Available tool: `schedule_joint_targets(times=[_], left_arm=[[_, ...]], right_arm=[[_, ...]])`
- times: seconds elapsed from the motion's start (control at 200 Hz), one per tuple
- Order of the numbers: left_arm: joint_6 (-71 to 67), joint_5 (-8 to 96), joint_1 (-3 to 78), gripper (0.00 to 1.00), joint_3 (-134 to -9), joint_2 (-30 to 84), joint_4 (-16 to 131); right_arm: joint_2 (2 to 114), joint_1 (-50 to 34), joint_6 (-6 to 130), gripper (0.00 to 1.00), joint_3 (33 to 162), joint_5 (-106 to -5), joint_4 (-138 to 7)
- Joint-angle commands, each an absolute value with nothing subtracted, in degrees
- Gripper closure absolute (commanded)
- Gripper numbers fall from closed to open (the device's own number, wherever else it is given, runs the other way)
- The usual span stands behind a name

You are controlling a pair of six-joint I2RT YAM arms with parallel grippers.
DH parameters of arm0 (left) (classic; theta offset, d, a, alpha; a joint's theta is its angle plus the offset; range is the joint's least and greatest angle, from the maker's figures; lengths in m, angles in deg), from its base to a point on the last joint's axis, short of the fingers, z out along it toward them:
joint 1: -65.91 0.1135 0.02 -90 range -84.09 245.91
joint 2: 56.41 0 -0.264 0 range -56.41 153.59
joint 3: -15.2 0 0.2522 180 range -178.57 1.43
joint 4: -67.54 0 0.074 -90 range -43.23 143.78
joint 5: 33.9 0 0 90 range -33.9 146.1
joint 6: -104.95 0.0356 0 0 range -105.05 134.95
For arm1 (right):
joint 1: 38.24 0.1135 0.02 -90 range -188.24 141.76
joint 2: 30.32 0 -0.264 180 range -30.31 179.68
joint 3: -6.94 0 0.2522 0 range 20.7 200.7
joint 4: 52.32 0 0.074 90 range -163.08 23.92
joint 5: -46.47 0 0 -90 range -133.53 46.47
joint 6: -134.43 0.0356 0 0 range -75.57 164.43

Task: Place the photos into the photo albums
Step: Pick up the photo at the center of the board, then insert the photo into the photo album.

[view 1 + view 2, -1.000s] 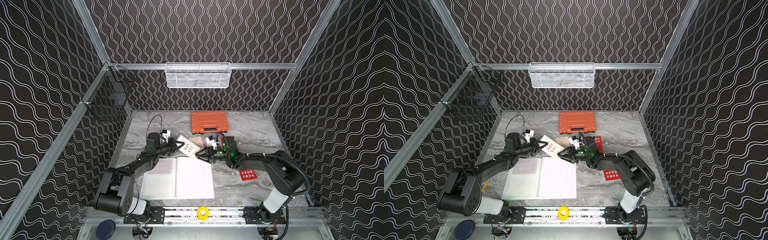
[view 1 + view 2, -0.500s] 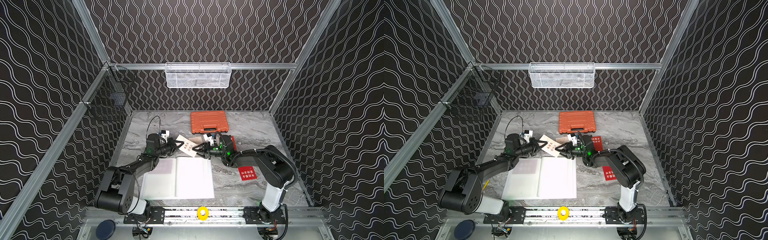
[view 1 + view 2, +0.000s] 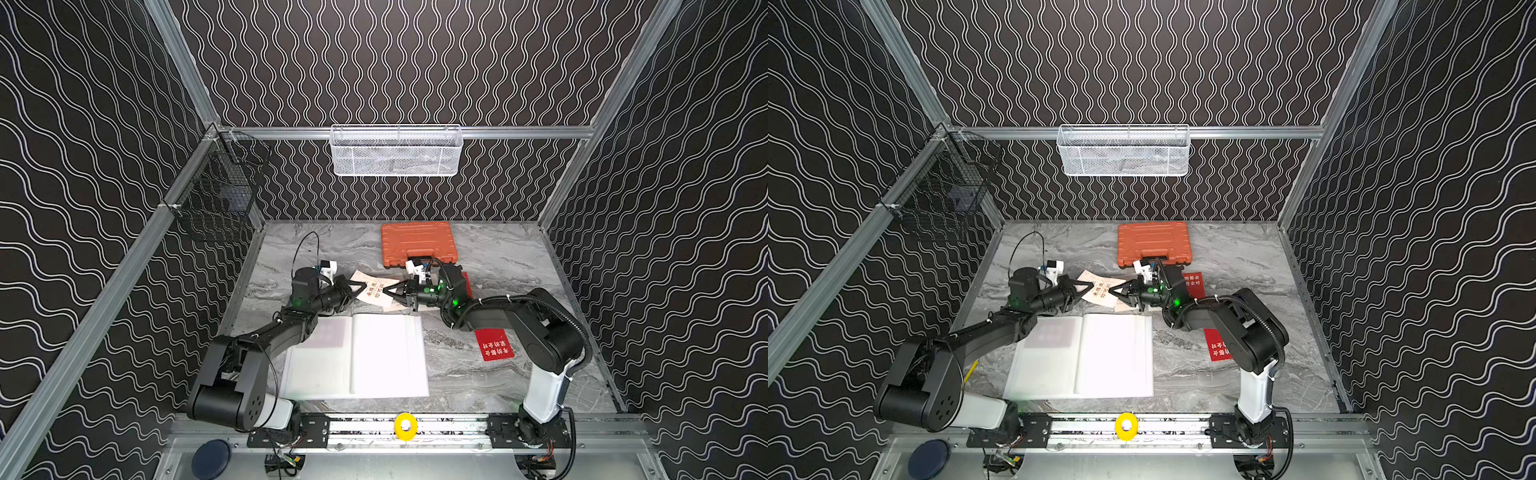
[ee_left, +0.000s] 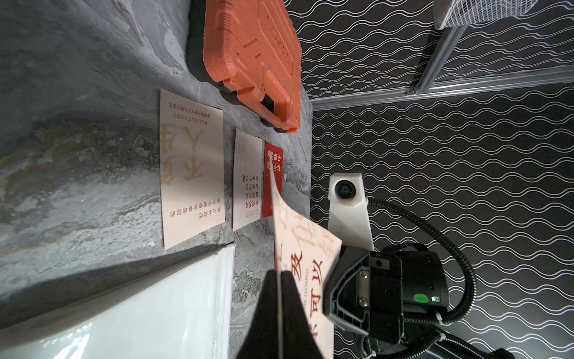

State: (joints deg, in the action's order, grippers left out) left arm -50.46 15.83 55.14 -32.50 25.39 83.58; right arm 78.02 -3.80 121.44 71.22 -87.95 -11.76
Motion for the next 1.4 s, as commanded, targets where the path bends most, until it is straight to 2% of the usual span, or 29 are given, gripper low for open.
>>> schedule_joint_targets(times=[0.0, 0.175, 0.25, 0.34, 0.475, 0.766, 0.956, 1.391], left_arm=[[-47.25, 15.77, 55.23, 0.92, -33.42, 24.55, 80.17], [-40.18, 17.37, 57.83, 0.55, -36.41, 21.27, 67.46], [-35.67, 18.76, 60.02, 0.48, -38.01, 19.77, 59.39], [-29.79, 22.34, 62.65, 0.47, -40.34, 18.53, 47.91], [-25.59, 26.35, 65.69, 0.47, -40.96, 17.92, 39.14], [-22.07, 30.89, 66.26, 0.49, -40.58, 16.71, 31.67], [-20.93, 33.99, 65.73, 0.50, -38.18, 15.75, 30.91], [-21.73, 36.76, 60.96, 0.50, -35.49, 18.61, 35.85]], right_arm=[[77.68, -3.70, 119.01, 1.00, 72.11, -87.04, -13.89], [75.24, -3.66, 114.51, 1.00, 71.73, -85.89, -21.79], [73.08, -3.60, 110.53, 1.00, 71.92, -84.37, -28.42], [70.47, -3.28, 106.24, 1.00, 71.66, -81.88, -35.71], [68.01, -2.03, 102.00, 1.00, 71.82, -79.70, -43.41], [64.47, 4.70, 90.46, 1.00, 77.45, -69.97, -65.73], [65.07, 8.57, 86.18, 1.00, 84.46, -64.27, -75.87], [70.81, 12.01, 86.00, 1.00, 91.74, -60.59, -81.82]])
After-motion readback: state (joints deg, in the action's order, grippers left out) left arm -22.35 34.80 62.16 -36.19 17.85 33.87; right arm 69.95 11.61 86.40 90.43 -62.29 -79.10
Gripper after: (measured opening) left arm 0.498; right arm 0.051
